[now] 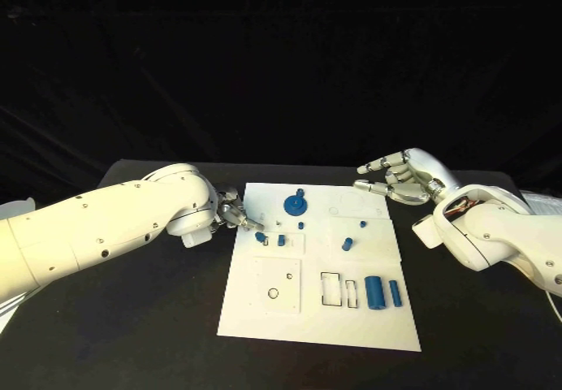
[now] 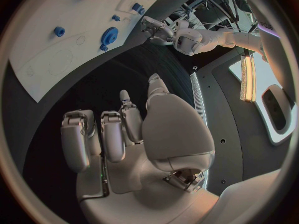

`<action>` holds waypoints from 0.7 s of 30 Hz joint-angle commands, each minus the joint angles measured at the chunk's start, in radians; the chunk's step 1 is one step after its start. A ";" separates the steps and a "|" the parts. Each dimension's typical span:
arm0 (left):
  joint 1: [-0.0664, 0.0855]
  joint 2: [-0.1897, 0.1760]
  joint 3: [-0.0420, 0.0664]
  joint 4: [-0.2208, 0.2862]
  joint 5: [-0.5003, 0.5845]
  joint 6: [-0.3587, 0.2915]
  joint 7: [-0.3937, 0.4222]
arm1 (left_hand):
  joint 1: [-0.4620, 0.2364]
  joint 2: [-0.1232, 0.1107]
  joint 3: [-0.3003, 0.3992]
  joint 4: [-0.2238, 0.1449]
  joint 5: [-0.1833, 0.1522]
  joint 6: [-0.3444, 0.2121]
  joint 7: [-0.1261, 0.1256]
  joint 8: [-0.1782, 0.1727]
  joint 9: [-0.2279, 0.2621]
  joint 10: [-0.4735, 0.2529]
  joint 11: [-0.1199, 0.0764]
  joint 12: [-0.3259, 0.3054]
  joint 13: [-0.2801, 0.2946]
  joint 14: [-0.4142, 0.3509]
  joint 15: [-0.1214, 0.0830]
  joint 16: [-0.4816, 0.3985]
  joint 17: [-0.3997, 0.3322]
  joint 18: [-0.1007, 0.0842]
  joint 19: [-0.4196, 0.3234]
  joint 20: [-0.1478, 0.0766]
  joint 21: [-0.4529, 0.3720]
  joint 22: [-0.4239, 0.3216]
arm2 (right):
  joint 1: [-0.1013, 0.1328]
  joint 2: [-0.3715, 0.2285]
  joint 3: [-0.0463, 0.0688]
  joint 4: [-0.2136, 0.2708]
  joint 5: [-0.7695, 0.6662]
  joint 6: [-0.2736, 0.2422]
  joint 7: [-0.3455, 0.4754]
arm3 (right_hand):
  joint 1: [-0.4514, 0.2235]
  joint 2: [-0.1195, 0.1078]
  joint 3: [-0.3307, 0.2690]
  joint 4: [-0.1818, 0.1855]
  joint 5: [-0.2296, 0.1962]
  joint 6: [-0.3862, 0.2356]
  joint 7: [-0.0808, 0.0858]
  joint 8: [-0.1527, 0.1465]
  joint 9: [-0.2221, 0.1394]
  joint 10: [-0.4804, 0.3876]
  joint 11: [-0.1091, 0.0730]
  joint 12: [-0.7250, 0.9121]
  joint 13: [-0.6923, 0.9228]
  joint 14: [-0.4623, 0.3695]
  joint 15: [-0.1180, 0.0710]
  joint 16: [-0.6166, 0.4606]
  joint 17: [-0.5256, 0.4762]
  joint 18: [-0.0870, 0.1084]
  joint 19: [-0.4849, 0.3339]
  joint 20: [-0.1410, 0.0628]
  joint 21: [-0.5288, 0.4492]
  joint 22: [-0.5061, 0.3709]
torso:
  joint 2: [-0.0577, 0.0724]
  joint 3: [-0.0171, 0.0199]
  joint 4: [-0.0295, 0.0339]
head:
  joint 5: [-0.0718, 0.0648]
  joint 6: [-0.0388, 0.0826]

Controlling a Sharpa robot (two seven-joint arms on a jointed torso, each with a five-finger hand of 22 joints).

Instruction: Assemble the parts on the task board

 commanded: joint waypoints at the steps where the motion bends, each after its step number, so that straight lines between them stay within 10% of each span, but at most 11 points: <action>1: 0.002 0.011 0.001 -0.012 -0.065 0.069 0.016 | 0.009 0.002 -0.038 -0.001 -0.004 -0.019 0.012 -0.040 -0.039 -0.003 0.010 0.000 -0.003 0.103 0.015 0.003 0.263 0.016 0.020 0.012 -0.005 0.107 | -0.001 0.002 0.000 0.001 -0.006 0.013 0.001 | 0.005 0.005 -0.006 -0.001 -0.003 -0.003 0.000 0.000 0.001 -0.008 0.000 -0.002 0.109 0.083 0.003 -0.006 0.164 0.014 0.061 0.004 -0.005 0.185 | 0.000 -0.0009 0.0009 | 0.003 0.001; 21: 0.002 0.081 -0.007 -0.095 -0.109 0.167 0.023 | 0.052 0.033 -0.113 -0.002 -0.002 -0.004 0.027 -0.109 -0.138 0.000 0.025 0.021 0.004 0.103 0.028 0.003 0.263 0.013 0.028 0.028 0.009 0.120 | -0.001 0.005 0.000 0.000 -0.006 0.013 0.002 | 0.005 0.005 -0.006 -0.001 -0.003 -0.003 0.000 0.000 0.001 -0.008 0.000 -0.002 0.109 0.083 0.003 -0.006 0.164 0.014 0.061 0.004 -0.005 0.185 | 0.000 -0.0003 0.0004 | 0.006 -0.001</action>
